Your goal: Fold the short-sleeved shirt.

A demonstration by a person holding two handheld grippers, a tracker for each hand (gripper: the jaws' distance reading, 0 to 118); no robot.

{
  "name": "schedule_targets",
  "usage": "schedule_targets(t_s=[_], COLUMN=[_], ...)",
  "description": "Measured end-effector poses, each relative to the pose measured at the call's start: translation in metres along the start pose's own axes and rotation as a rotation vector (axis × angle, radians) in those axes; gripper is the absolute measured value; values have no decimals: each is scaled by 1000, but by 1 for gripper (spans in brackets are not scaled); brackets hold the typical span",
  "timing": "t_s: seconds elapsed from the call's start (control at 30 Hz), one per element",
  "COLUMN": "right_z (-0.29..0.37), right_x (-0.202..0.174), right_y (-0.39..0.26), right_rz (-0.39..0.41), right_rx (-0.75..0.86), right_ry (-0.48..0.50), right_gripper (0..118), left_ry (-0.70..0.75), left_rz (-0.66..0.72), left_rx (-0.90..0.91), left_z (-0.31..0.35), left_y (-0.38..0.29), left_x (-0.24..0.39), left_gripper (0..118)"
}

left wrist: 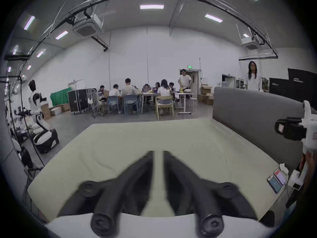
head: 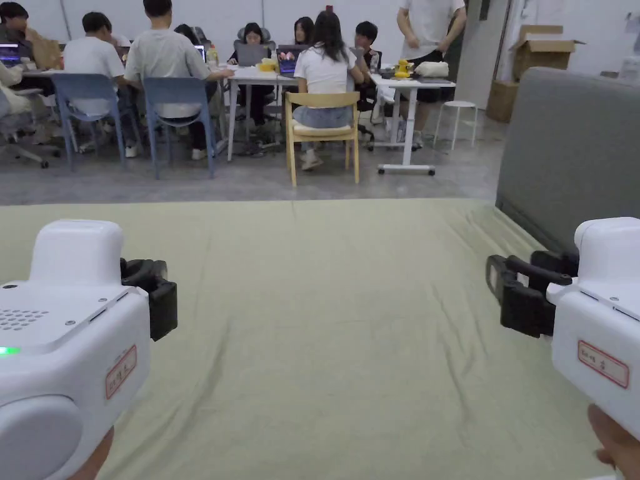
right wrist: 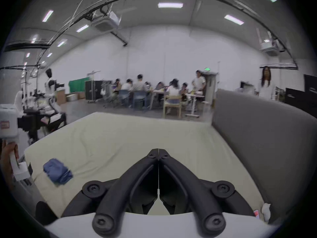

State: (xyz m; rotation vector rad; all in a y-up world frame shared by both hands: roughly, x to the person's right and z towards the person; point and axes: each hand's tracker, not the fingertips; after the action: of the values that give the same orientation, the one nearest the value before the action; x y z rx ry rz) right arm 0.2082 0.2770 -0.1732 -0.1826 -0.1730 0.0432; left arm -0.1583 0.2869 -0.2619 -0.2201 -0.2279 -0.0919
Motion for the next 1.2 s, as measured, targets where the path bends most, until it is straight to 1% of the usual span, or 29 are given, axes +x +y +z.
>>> schedule_targets(t_s=[0.03, 0.07, 0.1, 0.13, 0.2, 0.23, 0.3, 0.47, 0.63, 0.97, 1.2], right_z=[-2, -4, 5, 8, 13, 5, 4, 9, 11, 14, 13], right_x=[4, 7, 10, 13, 18, 18, 16, 17, 13, 10, 8], right_y=[3, 4, 5, 6, 9, 5, 6, 9, 12, 11, 11], right_rz=[8, 10, 21, 5, -11, -15, -14, -30, -12, -9, -11], right_rx=[-27, -31, 46, 3, 8, 10, 13, 31, 37, 41, 44], right_ry=[-24, -17, -17, -14, 3, 6, -4, 8, 7, 7, 9], right_gripper=[118, 118, 118, 118, 118, 118, 118, 118, 118, 118, 118], left_ry=[5, -1, -21, -32, -31, -24, 4, 9, 13, 5, -2], left_rz=[4, 16, 22, 15, 4, -2, -6, 23, 76, 76, 59], left_rx=[8, 13, 15, 23, 56, 55, 53, 49, 58, 88, 76], left_z=[0, -3, -4, 5, 7, 7, 12, 15, 18, 21, 20], left_y=[3, 6, 8, 5, 9, 11, 13, 13, 11, 8, 7], left_x=[3, 4, 3, 6, 8, 8, 8, 1, -8, -7, -5], left_gripper=[113, 118, 118, 118, 118, 118, 118, 118, 118, 118, 118])
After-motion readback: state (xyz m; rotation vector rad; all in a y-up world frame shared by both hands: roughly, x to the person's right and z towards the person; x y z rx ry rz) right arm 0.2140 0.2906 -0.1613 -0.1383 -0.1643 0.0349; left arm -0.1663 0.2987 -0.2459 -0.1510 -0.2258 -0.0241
